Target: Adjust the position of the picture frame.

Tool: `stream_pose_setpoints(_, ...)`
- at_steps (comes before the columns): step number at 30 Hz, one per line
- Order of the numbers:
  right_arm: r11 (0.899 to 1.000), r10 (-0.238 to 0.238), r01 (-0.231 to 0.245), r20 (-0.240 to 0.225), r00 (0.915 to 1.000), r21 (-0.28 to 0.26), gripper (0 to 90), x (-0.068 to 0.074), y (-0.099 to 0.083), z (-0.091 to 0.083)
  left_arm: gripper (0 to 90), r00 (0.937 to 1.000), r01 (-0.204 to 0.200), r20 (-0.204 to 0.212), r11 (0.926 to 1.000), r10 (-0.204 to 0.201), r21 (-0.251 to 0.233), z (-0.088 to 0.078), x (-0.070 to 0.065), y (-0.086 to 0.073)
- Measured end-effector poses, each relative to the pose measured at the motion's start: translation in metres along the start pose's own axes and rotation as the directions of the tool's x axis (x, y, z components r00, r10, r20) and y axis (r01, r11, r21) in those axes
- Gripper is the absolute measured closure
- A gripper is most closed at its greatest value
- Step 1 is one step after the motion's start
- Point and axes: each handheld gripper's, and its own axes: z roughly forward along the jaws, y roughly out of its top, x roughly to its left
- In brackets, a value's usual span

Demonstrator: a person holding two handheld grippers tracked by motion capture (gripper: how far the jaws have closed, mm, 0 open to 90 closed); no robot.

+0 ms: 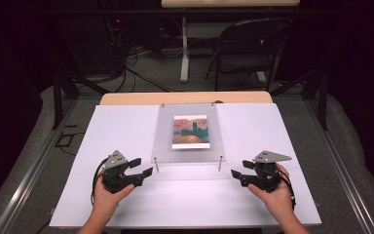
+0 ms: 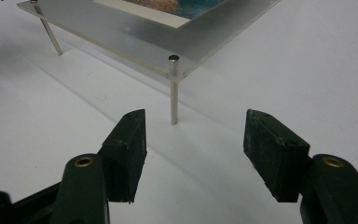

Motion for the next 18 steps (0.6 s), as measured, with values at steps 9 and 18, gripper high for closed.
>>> stream_pose_setpoints(9, 0.999, 0.006, -0.005, -0.018, 0.9998, 0.033, 38.6, -0.014, 0.022, 0.015, 35.0, 0.9984, 0.043, -0.036, 0.9987, -0.044, -0.028, 0.004, 0.022, 0.021)
stream_pose_setpoints(18, 0.999, -0.037, 0.037, 0.009, 0.9993, 0.011, 39.6, -0.026, 0.046, 0.038, 33.8, 0.9955, 0.050, -0.080, 0.9985, -0.052, -0.021, 0.021, 0.045, 0.043)
